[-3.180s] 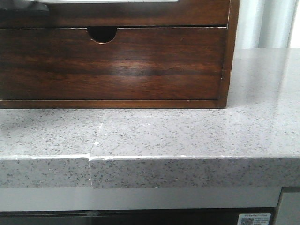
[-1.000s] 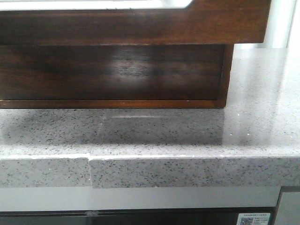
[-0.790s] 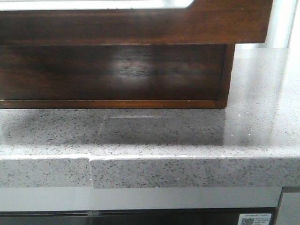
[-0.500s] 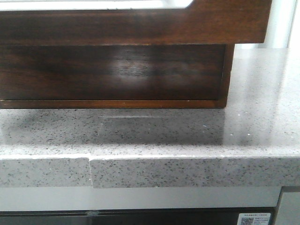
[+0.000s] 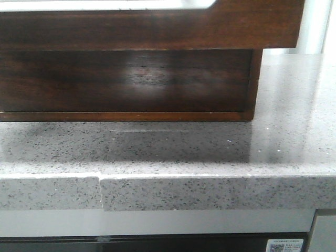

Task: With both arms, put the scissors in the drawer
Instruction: 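Lower the right gripper over the grey-orange scissors and grasp them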

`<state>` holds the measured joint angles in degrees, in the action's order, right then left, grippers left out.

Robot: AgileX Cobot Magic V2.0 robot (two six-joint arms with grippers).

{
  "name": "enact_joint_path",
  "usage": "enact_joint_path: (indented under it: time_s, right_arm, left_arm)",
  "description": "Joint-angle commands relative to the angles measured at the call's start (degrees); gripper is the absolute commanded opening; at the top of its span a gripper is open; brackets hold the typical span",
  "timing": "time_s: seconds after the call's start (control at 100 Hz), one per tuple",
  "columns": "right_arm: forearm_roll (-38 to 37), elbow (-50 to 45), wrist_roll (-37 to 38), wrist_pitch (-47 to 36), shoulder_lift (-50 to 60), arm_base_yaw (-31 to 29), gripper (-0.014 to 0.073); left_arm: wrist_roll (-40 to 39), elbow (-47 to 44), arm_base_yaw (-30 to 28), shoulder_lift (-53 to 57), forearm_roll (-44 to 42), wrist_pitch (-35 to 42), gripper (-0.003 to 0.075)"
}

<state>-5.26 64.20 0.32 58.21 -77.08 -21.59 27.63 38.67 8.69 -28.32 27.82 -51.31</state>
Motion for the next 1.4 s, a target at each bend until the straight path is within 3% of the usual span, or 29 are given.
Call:
enact_joint_path:
  time_s: [0.0, 0.28, 0.51, 0.79, 1.2, 1.39]
  right_arm:
    - [1.47, 5.89, -2.54, 1.71, -4.06, -0.36, 0.0565]
    - [5.76, 17.93, -6.06, 9.45, -18.83, -0.36, 0.0565]
    - [6.45, 23.50, -7.35, 11.68, -24.47, -0.36, 0.0556]
    - [6.80, 25.14, -8.41, 12.88, -26.29, -0.36, 0.0439]
    - [6.19, 25.23, -8.93, 14.07, -26.87, -0.36, 0.0410]
    - [5.96, 25.23, -9.17, 14.45, -26.87, -0.36, 0.0310]
  left_arm:
    - [-0.55, 1.95, 1.14, -0.38, 1.48, 4.21, 0.0386]
    - [-0.55, 1.95, 1.86, -0.38, 1.14, 4.30, 0.0386]
    - [-0.55, 1.95, 1.86, -0.38, 1.14, 4.77, 0.0386]
    - [-0.55, 1.95, 1.86, -0.38, 1.14, 5.59, 0.0386]
    - [-0.55, 1.95, 1.86, -0.38, 1.05, 5.69, 0.0386]
    - [-0.55, 1.95, 1.86, -0.38, 0.83, 5.69, 0.0386]
